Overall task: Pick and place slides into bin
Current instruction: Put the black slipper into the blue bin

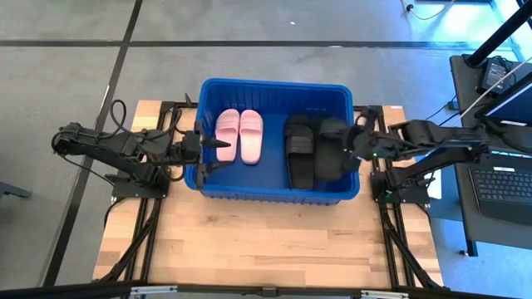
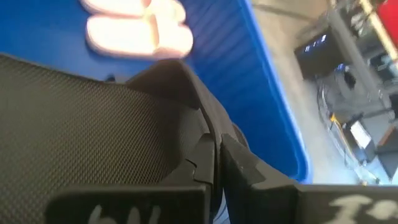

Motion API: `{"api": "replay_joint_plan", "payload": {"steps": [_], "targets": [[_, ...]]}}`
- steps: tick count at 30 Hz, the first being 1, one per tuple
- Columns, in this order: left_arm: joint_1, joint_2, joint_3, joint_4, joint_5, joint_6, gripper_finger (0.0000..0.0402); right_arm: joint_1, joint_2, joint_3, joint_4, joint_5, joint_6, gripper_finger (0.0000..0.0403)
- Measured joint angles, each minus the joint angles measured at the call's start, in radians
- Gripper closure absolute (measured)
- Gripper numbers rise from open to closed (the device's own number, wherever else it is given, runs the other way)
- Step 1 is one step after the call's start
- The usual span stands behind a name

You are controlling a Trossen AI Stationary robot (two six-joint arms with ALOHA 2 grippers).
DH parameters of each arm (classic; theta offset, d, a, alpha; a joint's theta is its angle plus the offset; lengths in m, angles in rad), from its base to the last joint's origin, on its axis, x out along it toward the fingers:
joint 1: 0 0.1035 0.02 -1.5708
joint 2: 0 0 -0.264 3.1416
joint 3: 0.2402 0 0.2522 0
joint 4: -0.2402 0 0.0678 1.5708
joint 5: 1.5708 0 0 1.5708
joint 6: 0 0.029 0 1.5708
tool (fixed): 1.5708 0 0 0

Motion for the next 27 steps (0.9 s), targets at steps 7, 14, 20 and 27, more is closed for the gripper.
{"api": "replay_joint_plan", "payload": {"steps": [7, 14, 20, 27], "targets": [[0.0, 0.0, 0.0, -0.002, -0.001, 0.002, 0.0168, 0.029, -0.004, 0.0, -0.13, 0.0, 0.021, 0.0387], [0.0, 0.0, 0.0, -0.006, -0.002, 0.034, 0.0168, 0.029, 0.016, -0.002, -0.115, -0.001, -0.032, 0.0387], [0.0, 0.001, 0.0, -0.02, -0.005, 0.035, 0.0168, 0.042, 0.017, -0.093, 0.002, -0.021, -0.108, 0.0387], [0.0, 0.001, 0.0, -0.019, 0.001, 0.035, 0.0168, 0.042, 0.016, -0.224, 0.13, -0.018, -0.242, 0.0387]]}}
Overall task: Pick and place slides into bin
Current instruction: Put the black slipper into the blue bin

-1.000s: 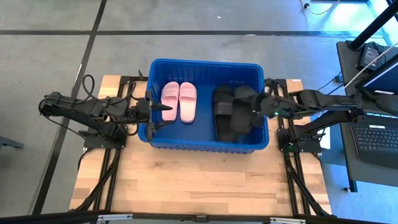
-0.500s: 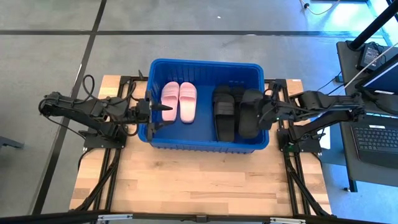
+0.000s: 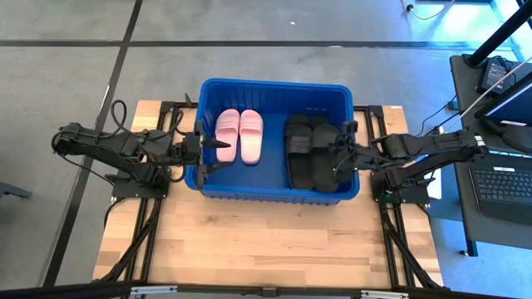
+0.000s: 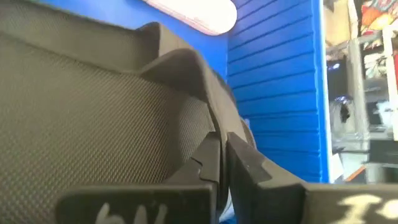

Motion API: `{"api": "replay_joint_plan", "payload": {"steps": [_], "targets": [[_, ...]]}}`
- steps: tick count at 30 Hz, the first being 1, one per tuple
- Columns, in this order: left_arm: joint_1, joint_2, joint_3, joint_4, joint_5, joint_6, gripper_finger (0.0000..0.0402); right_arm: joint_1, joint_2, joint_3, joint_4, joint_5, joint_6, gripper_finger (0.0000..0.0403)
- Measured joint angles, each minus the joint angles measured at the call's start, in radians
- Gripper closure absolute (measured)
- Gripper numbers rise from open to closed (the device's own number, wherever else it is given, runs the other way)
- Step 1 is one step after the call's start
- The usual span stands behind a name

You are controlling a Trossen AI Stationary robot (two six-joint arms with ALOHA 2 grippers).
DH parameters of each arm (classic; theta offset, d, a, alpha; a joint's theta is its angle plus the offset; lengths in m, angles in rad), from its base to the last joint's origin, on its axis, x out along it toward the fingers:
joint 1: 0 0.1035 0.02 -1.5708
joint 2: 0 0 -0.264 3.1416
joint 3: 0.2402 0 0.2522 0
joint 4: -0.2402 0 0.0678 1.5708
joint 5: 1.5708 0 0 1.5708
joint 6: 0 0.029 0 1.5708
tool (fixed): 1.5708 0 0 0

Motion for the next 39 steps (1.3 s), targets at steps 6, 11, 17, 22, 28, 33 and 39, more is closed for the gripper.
{"api": "replay_joint_plan", "payload": {"steps": [6, 11, 17, 22, 28, 33, 39], "targets": [[0.0, 0.0, 0.0, -0.001, 0.001, 0.005, 0.0168, -0.003, 0.0, -0.06, 0.024, 0.038, -0.036, 0.0387], [0.0, 0.0, 0.0, -0.002, -0.011, 0.01, 0.0168, -0.003, 0.0, -0.066, 0.029, 0.05, -0.044, 0.0387], [0.0, 0.0, 0.0, -0.005, -0.027, 0.013, 0.0168, -0.003, 0.0, -0.066, 0.024, 0.051, -0.072, 0.0387], [0.0, 0.0, 0.0, -0.005, -0.028, 0.034, 0.0168, -0.003, 0.002, -0.07, -0.006, 0.055, -0.149, 0.0387], [0.012, 0.0, 0.0, -0.012, -0.033, 0.034, 0.0168, -0.003, -0.002, -0.098, 0.017, 0.06, -0.155, 0.0387], [0.03, 0.0, 0.0, -0.028, -0.034, 0.034, 0.0168, -0.015, -0.003, -0.144, 0.109, 0.059, -0.241, 0.0387], [0.049, 0.0, 0.0, -0.028, -0.033, 0.034, 0.0168, -0.064, -0.026, -0.152, 0.126, 0.102, -0.254, 0.0387]]}}
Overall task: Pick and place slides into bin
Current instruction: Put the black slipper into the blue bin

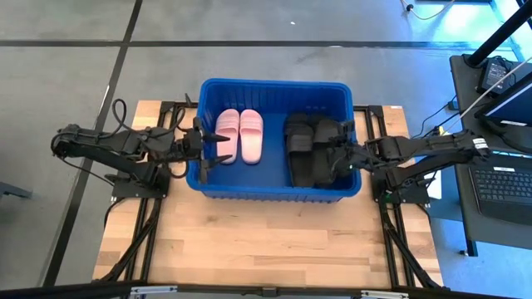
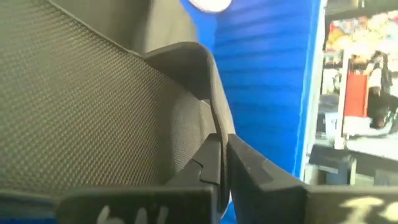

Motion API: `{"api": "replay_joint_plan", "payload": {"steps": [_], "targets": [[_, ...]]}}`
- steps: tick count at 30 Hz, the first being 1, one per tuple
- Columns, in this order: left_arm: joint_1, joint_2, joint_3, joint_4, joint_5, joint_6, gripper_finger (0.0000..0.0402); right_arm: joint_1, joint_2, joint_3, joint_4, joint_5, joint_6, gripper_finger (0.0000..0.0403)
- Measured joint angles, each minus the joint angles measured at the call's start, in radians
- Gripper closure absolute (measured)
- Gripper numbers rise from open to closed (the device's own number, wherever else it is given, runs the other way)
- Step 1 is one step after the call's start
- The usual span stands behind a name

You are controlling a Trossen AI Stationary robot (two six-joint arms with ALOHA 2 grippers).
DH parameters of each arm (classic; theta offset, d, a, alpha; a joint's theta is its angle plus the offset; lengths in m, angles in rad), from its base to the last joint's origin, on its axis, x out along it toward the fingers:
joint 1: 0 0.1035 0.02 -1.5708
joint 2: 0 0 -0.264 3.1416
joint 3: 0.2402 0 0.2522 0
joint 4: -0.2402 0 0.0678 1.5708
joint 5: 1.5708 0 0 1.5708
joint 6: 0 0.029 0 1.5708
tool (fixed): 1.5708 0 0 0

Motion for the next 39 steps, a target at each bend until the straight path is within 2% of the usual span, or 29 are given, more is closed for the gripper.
{"api": "replay_joint_plan", "payload": {"steps": [4, 10, 17, 24, 33, 39], "targets": [[0.005, 0.0, 0.0, -0.002, 0.0, 0.0, 0.0168, -0.022, -0.037, -0.001, 0.002, 0.024, -0.01, 0.0387], [0.005, 0.0, 0.0, -0.003, 0.0, 0.0, 0.0168, -0.022, -0.042, 0.001, -0.01, -0.05, -0.062, 0.0387], [0.005, 0.0, 0.0, -0.003, 0.0, 0.0, 0.0168, -0.023, -0.037, 0.002, -0.012, -0.109, -0.203, 0.0386], [0.005, 0.0, 0.0, -0.003, 0.001, 0.0, 0.0168, -0.023, -0.033, 0.003, -0.02, -0.117, -0.283, 0.0386], [0.004, 0.0, 0.0, -0.003, 0.001, -0.003, 0.0168, -0.042, -0.006, 0.006, -0.026, -0.132, -0.309, 0.0386], [0.004, 0.0, 0.0, -0.004, 0.001, -0.003, 0.0168, -0.044, 0.003, 0.005, -0.037, -0.133, -0.412, 0.0386]]}}
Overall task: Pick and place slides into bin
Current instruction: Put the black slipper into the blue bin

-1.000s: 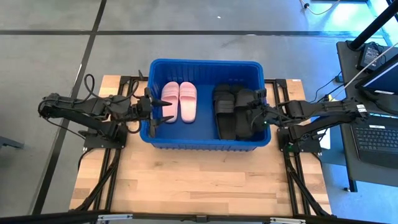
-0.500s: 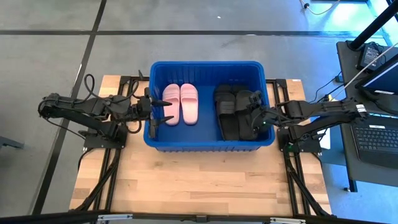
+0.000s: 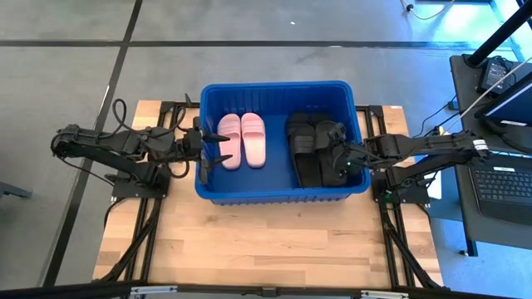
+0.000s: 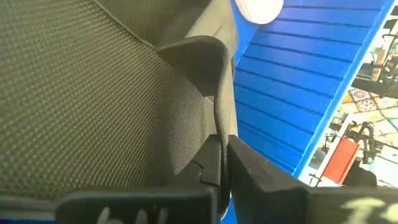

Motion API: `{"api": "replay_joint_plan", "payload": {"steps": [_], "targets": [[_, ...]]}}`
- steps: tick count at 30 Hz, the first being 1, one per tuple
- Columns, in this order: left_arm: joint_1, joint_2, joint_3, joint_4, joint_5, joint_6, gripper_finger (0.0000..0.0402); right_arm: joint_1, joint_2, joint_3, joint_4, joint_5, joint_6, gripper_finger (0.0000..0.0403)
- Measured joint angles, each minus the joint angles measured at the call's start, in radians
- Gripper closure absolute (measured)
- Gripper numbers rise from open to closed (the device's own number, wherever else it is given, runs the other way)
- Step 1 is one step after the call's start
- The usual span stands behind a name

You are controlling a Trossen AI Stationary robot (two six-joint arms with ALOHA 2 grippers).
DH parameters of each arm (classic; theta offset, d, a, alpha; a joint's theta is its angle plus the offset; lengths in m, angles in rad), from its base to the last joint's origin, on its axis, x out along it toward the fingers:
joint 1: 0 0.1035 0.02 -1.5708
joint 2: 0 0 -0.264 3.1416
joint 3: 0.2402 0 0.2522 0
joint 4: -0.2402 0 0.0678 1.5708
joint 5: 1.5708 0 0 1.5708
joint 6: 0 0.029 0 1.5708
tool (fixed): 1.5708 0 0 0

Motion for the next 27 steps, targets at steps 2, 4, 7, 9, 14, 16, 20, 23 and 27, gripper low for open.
{"api": "replay_joint_plan", "payload": {"steps": [2, 4, 7, 9, 14, 16, 20, 23, 27], "targets": [[0.0, 0.0, 0.0, -0.001, 0.0, 0.0, 0.0168, 0.0, 0.007, 0.0, -0.002, 0.001, -0.006, 0.0386], [0.0, 0.0, 0.0, -0.002, 0.0, 0.001, 0.0168, 0.0, 0.011, 0.0, -0.004, 0.001, -0.009, 0.0386], [0.0, 0.0, 0.0, -0.002, 0.0, 0.003, 0.0168, 0.0, 0.011, -0.001, 0.005, 0.002, -0.005, 0.0386], [0.0, 0.0, 0.0, -0.002, 0.0, 0.003, 0.0168, 0.0, 0.011, -0.002, 0.009, 0.002, -0.005, 0.0383], [0.0, 0.0, 0.0, -0.002, 0.0, 0.002, 0.0168, 0.0, 0.011, -0.002, 0.011, 0.004, -0.001, 0.0366], [0.0, 0.0, 0.0, -0.003, 0.0, 0.002, 0.0168, 0.0, 0.011, -0.002, 0.011, 0.004, -0.001, 0.0364], [0.0, 0.0, 0.0, -0.003, 0.0, 0.002, 0.0168, 0.0, 0.011, -0.002, 0.008, 0.004, 0.007, 0.0362], [0.0, 0.0, 0.0, -0.009, 0.0, 0.002, 0.0168, 0.0, 0.011, -0.002, 0.004, 0.004, 0.018, 0.0362], [0.0, 0.0, 0.0, -0.018, 0.0, 0.002, 0.0168, 0.0, 0.011, -0.002, 0.004, 0.004, 0.02, 0.0361]]}}
